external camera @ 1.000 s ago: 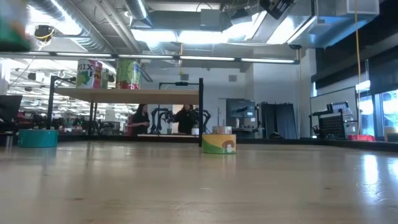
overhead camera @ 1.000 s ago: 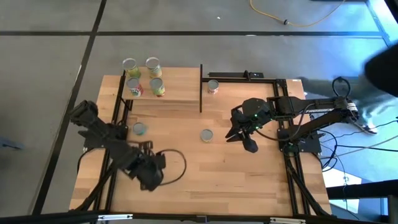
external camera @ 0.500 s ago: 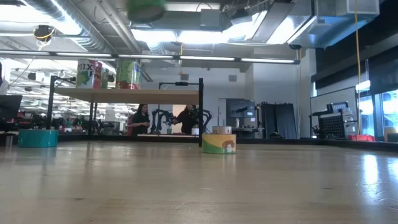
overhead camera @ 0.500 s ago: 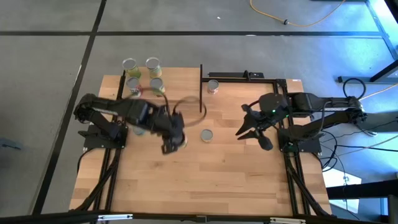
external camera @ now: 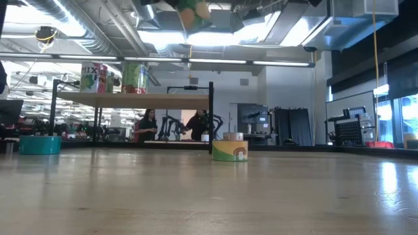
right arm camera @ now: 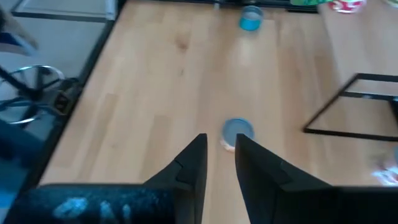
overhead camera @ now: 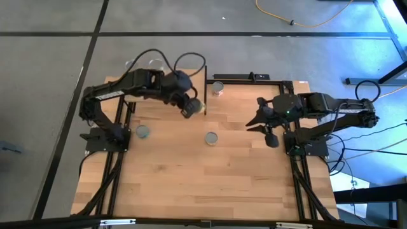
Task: Pick and place cans onto a shelf
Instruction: Put the canned peaches on the shelf
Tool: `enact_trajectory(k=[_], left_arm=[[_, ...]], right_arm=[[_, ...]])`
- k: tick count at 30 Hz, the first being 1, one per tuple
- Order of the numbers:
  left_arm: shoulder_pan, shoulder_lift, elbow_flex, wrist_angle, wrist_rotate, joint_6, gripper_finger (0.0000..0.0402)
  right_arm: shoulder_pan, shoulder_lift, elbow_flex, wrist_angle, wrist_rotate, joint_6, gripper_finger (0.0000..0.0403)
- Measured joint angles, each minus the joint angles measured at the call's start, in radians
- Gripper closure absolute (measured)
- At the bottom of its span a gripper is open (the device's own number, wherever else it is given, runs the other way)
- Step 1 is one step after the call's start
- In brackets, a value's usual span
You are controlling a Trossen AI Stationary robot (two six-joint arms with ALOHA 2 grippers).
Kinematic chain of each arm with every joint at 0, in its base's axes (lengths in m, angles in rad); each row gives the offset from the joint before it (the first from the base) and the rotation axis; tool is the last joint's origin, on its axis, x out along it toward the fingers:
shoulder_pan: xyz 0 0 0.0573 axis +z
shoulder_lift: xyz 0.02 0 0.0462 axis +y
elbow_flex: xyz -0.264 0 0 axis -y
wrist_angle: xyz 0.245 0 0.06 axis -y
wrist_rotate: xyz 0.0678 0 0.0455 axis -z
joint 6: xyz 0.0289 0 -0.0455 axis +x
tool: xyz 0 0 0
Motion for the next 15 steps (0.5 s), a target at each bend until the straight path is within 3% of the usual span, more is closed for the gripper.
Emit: enact_trajectory(k=[8,15], left_arm=[[0.092,0.005,0.000,-0.010,0.021,0.000,0.0402],[0.045,0.017,-0.053,-0.204,0.036,-0.029,0.0401]], right_arm=[[0.000,0.002,0.000,-0.002,0.066,0.000,0.0318],[0.000,0.002,0.000,-0.001,0.066,0.001,0.0318]])
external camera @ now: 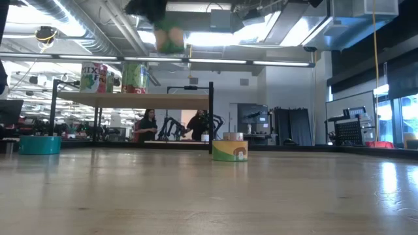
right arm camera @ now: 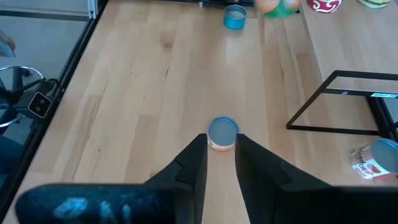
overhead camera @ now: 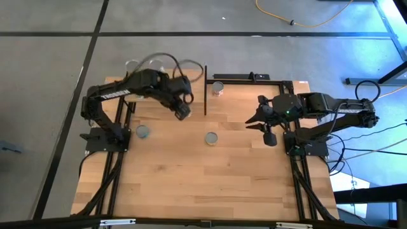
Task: Pick and place cans onto a shelf
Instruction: Put the canned peaches on the shelf
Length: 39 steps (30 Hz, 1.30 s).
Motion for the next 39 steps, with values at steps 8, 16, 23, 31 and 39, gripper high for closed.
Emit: enact_trajectory(k=[8,16,23,31,39], left_arm=[[-0.112,0.002,-0.241,0.177,0.085,-0.006,0.0401],[-0.143,0.001,-0.505,0.395,0.098,-0.044,0.0401],[-0.126,0.001,-0.666,0.531,0.118,-0.067,0.0401],[-0.126,0.000,-0.745,0.542,0.114,-0.068,0.0401],[-0.126,0.006,-0.762,0.553,0.114,-0.063,0.0401]], right_arm=[[0.000,0.000,0.000,0.000,0.000,0.000,0.0318],[0.000,0.000,0.000,0.001,0.000,-0.045,0.0318],[0.000,0.000,0.000,0.001,-0.001,-0.049,0.0318],[0.000,0.000,0.000,0.001,-0.001,-0.049,0.0318],[0.000,0.000,0.000,0.001,-0.001,-0.049,0.0318]])
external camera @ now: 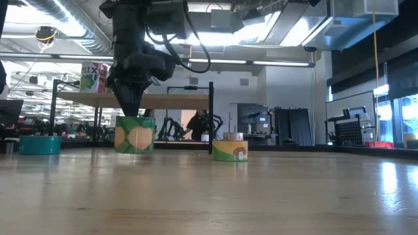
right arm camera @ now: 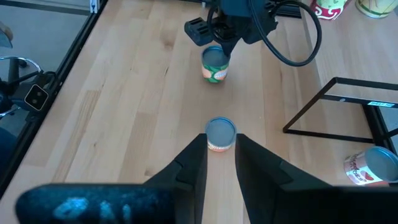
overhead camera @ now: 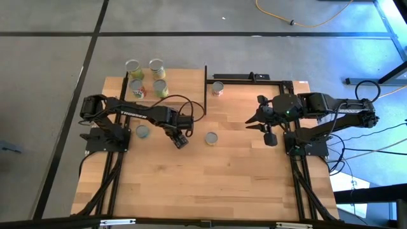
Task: Pick and place cans onto a shelf
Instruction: Put the canned peaches on the shelf
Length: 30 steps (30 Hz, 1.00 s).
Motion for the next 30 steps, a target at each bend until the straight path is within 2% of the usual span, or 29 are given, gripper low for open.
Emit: enact_trajectory(k=[7,21,30], left_arm=[[0.000,0.000,0.000,0.007,-0.005,0.065,0.0396],[-0.001,0.000,0.000,0.026,-0.027,0.066,0.0365],[0.006,-0.006,0.027,0.006,-0.013,0.036,0.0366]], right_arm=[[0.000,0.000,0.000,0.000,0.000,0.000,0.0318],[0.000,0.000,0.000,0.000,-0.001,0.005,0.0318],[0.000,0.011,-0.013,0.003,-0.004,0.031,0.0318]])
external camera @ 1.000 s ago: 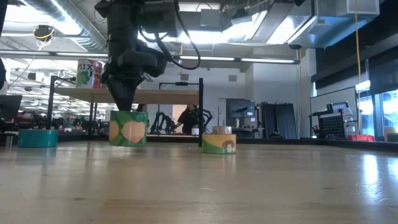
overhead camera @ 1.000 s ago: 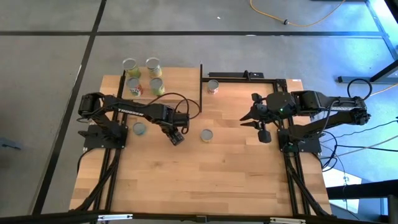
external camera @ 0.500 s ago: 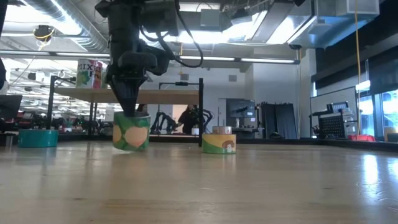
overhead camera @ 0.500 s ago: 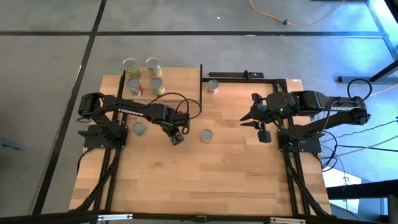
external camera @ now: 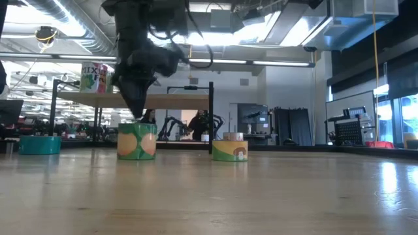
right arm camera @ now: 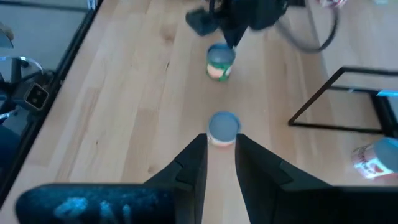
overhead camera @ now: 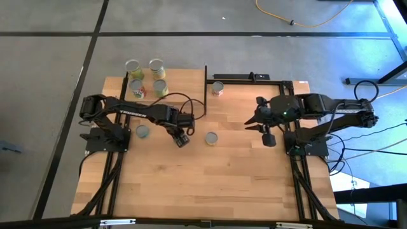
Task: Pick and place cans onto a shelf
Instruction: Put the canned peaches on the shelf
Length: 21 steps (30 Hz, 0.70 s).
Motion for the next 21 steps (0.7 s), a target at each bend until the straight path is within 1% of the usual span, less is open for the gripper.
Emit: enact_trajectory(k=[2,4,7,10,12,16,17,18,21], left_arm=[[-0.003,-0.015,0.039,-0.029,0.001,0.017,0.0366],[-0.010,-0.022,0.088,-0.071,0.009,0.070,0.0366],[-0.023,-0.018,0.142,-0.173,0.067,0.124,0.0366],[-0.070,-0.019,0.154,-0.176,0.137,0.219,0.0366],[-0.113,-0.018,0.152,-0.192,0.157,0.258,0.0366],[-0.187,-0.018,0.151,-0.182,0.145,0.354,0.0366],[-0.204,-0.018,0.144,-0.168,0.128,0.375,0.0366],[-0.223,-0.018,0.134,-0.156,0.105,0.394,0.0367],[-0.269,-0.018,0.103,-0.124,-0.009,0.442,0.0367]], right_arm=[[-0.003,0.016,-0.006,-0.005,-0.007,0.002,0.0318],[-0.008,0.036,-0.006,0.005,-0.026,0.003,0.0318],[-0.018,0.065,-0.006,0.030,-0.043,0.001,0.0318],[-0.029,0.100,-0.006,0.023,-0.043,-0.001,0.0318],[-0.035,0.128,-0.006,0.007,-0.043,-0.004,0.0318],[-0.036,0.166,-0.005,0.003,-0.042,-0.031,0.0318],[-0.036,0.174,-0.005,0.004,-0.042,-0.032,0.0318],[-0.036,0.178,-0.005,0.008,-0.042,-0.032,0.0318],[-0.036,0.182,-0.005,0.023,-0.042,-0.032,0.0318]])
